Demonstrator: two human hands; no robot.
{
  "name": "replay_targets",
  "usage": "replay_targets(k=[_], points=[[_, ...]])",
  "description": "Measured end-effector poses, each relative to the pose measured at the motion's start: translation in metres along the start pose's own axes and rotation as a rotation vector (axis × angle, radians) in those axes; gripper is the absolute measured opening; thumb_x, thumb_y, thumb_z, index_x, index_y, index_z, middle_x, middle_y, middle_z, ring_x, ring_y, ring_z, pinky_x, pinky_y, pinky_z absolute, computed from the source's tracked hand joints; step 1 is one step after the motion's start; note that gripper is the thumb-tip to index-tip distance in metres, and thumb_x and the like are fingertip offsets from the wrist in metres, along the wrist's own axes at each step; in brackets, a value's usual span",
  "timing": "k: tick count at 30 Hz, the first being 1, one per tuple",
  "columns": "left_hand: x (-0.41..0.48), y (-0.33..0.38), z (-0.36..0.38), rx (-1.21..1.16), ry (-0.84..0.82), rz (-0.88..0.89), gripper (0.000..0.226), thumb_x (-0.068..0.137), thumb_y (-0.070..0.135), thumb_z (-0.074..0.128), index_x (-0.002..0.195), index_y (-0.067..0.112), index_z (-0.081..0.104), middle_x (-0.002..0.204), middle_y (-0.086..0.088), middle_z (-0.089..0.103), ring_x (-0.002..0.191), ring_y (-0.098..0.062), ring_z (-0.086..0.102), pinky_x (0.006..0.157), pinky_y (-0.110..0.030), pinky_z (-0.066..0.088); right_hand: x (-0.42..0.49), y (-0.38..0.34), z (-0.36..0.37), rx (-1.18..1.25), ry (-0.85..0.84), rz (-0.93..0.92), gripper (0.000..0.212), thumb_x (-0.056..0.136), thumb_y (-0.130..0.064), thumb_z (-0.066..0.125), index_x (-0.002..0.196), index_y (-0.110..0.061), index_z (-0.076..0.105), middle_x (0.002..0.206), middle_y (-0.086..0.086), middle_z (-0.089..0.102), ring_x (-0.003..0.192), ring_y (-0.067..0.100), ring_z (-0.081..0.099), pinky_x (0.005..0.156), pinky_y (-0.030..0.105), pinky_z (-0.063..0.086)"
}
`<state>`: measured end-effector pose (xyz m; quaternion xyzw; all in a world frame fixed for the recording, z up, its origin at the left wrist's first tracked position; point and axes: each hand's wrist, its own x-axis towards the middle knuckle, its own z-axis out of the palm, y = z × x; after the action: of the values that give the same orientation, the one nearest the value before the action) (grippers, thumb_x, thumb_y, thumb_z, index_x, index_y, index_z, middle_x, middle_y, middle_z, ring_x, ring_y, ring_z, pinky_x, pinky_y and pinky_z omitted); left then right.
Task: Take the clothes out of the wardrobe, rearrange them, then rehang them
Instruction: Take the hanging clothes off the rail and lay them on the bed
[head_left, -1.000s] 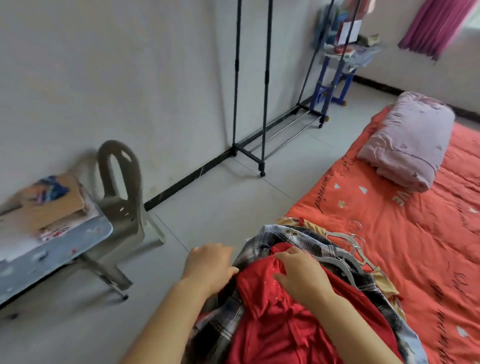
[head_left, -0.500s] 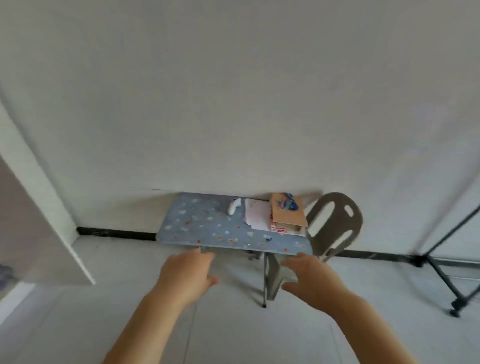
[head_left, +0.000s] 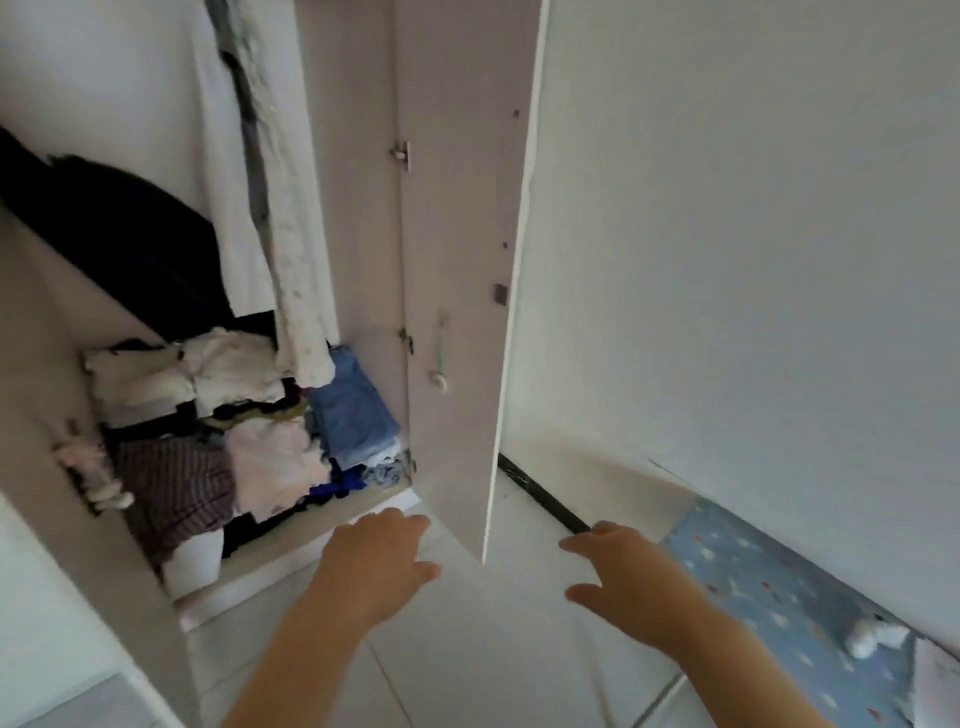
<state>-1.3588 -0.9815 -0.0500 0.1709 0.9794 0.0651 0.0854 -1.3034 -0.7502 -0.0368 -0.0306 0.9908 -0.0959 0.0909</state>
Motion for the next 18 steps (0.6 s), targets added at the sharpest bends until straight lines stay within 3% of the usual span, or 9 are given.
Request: replay_targets(k=[5, 9, 18], points=[[0.024, -0.042, -0.021, -0.008, 0.051, -0.196, 0.053, 0.094, 0.048, 0.044, 0.142, 0.027, 0.033, 0.137, 0.001, 0.044, 0.125, -0.018, 0.043, 0.099, -0.030, 0.037, 0.092, -0.025, -0.021, -0.035, -0.016, -0.225, 0.054, 0.092, -0.043, 0.051, 0.142, -0.032, 0.034, 0.141, -0.006, 0.039, 0.130, 0.012, 0.037, 0.106, 0.024, 0.029], [0.045, -0.067, -0.038, -0.019, 0.085, -0.336, 0.055, 0.095, 0.049, 0.041, 0.143, 0.025, 0.030, 0.143, -0.001, 0.039, 0.129, -0.018, 0.038, 0.105, -0.033, 0.033, 0.160, -0.048, -0.037, -0.083, -0.022, -0.389, 0.053, 0.093, -0.043, 0.049, 0.142, -0.030, 0.032, 0.141, -0.004, 0.038, 0.129, 0.014, 0.036, 0.107, 0.026, 0.028], [0.105, -0.144, -0.059, -0.006, 0.155, -0.437, 0.053, 0.095, 0.048, 0.041, 0.143, 0.027, 0.031, 0.139, 0.004, 0.042, 0.127, -0.014, 0.040, 0.101, -0.027, 0.034, 0.291, -0.109, -0.044, -0.072, -0.040, -0.544, 0.051, 0.093, -0.043, 0.049, 0.140, -0.028, 0.036, 0.140, -0.005, 0.039, 0.128, 0.013, 0.037, 0.105, 0.023, 0.029]])
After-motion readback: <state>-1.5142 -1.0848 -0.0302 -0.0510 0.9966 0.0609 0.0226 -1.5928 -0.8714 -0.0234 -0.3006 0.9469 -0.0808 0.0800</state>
